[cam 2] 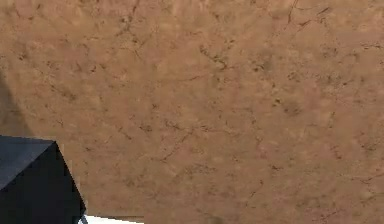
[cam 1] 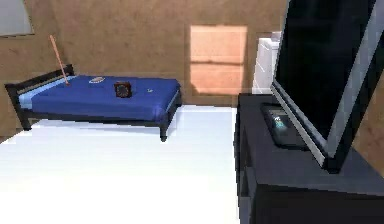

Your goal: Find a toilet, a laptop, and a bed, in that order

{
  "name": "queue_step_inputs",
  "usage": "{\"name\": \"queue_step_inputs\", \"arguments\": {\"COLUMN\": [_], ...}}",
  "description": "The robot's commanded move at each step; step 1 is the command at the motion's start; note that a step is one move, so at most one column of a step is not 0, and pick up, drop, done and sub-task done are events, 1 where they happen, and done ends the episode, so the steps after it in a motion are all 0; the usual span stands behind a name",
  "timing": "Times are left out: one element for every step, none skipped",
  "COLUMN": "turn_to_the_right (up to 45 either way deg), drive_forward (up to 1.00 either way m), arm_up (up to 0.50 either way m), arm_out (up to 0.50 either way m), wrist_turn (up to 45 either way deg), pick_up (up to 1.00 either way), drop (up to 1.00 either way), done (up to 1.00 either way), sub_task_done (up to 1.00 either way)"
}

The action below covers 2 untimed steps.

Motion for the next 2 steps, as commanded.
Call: {"name": "queue_step_inputs", "arguments": {"turn_to_the_right": [-6.0,0.0], "drive_forward": [0.00,0.65], "arm_up": [0.00,0.00], "arm_out": [0.00,0.00], "wrist_turn": [0.0,0.0], "pick_up": [0.00,0.00], "drop": [0.00,0.00], "done": [0.00,0.00], "sub_task_done": [0.00,0.00]}}
